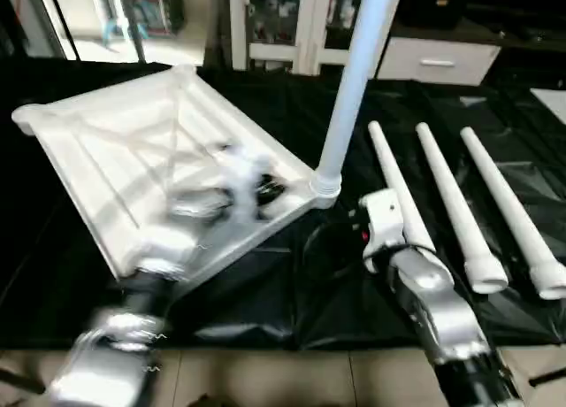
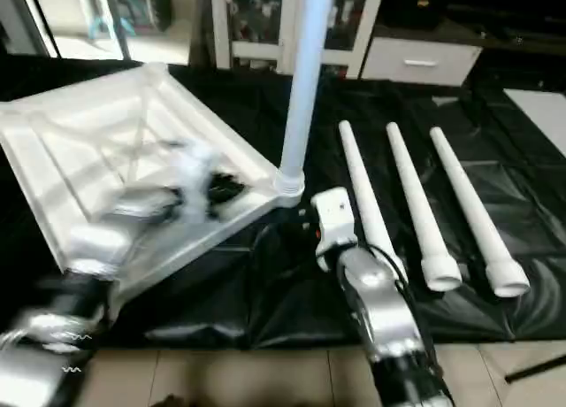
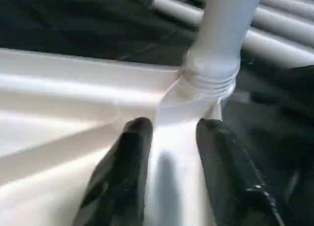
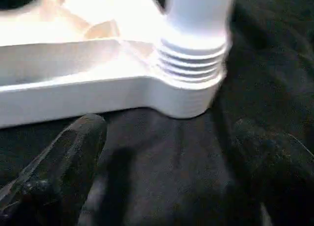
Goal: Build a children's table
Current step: Rotate leg to tighten, then rotate table base
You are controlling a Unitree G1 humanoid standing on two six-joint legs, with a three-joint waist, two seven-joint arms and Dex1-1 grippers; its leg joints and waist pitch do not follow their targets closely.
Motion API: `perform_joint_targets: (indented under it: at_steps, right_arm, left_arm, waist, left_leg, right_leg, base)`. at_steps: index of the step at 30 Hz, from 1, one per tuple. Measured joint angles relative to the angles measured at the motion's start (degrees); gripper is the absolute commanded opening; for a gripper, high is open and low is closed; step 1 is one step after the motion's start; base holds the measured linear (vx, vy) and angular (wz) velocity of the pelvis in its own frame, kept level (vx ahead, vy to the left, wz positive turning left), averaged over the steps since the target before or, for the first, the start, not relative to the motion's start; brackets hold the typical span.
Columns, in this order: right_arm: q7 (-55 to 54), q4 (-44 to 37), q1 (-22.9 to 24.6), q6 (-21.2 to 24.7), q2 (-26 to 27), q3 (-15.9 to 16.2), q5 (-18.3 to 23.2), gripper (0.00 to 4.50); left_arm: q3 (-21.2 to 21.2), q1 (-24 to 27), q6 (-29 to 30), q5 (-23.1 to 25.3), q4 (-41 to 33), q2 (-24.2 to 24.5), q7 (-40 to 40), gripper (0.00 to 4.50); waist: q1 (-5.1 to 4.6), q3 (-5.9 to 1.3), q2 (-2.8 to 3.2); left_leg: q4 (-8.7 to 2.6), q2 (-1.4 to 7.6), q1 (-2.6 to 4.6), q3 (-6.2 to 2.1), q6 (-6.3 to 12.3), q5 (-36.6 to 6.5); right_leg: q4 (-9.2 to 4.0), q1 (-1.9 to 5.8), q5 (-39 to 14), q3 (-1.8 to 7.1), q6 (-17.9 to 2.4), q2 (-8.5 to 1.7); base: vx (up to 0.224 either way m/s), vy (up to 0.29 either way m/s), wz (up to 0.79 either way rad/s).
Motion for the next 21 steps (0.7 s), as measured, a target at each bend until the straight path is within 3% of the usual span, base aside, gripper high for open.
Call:
perform_joint_targets:
  at_steps: [1, 5, 7, 10, 21]
  right_arm:
    - [2.21, -2.08, 0.87, 0.75, -0.99, 0.91, 0.92, 4.50]
    - [8.64, -8.24, 2.72, 3.81, -2.82, 2.50, 5.18, 4.50]
    - [13.57, -13.38, 4.03, 5.79, -5.66, 3.75, 8.65, 4.50]
    - [16.68, -15.71, 4.71, 7.15, -7.75, 3.65, 10.26, 4.50]
    - [20.97, -19.79, 5.51, 10.97, -11.04, 4.32, 12.62, 4.50]
  left_arm:
    - [-0.02, 1.80, 1.34, -0.33, -3.20, 3.68, -3.03, 2.21]
    - [-2.20, 8.01, 4.35, -1.19, -12.37, 13.74, -12.12, 2.32]
    - [-4.06, 12.89, 5.08, -1.37, -17.44, 21.22, -17.37, 2.32]
    - [-4.31, 15.72, 6.49, -1.80, -20.47, 25.80, -20.86, 2.32]
    - [-4.52, 18.86, 10.34, -4.69, -27.12, 38.65, -30.86, 2.32]
  waist:
    - [0.01, 0.01, 0.00]
    - [0.28, 0.02, -0.02]
    - [0.44, 0.03, -0.02]
    - [0.83, 0.01, -0.09]
    - [0.49, -0.02, -0.15]
  left_leg:
    - [0.00, 0.00, -0.01, 0.00, 0.00, 0.00]
    - [0.01, -0.01, -0.02, 0.03, -0.02, -0.02]
    - [0.02, -0.02, 0.01, 0.04, -0.30, -0.19]
    - [0.05, -0.02, 0.12, 0.03, -0.45, -0.11]
    - [0.05, 0.00, 0.35, -0.02, -0.76, 0.07]
  right_leg:
    - [-0.04, 0.00, 0.00, 0.00, 0.01, 0.00]
    - [-0.08, 0.03, 0.00, 0.01, 0.00, 0.00]
    - [-0.06, 0.06, 0.00, 0.03, 0.01, 0.00]
    - [0.01, 0.22, 0.03, 0.05, -0.01, -0.01]
    - [0.33, 0.21, 0.14, 0.12, 0.06, 0.04]
  base:
    - [0.000, 0.000, 0.00]
    - [0.000, 0.000, 0.00]
    - [0.000, 0.000, 0.00]
    - [0.000, 0.000, 0.00]
    - [0.000, 0.000, 0.00]
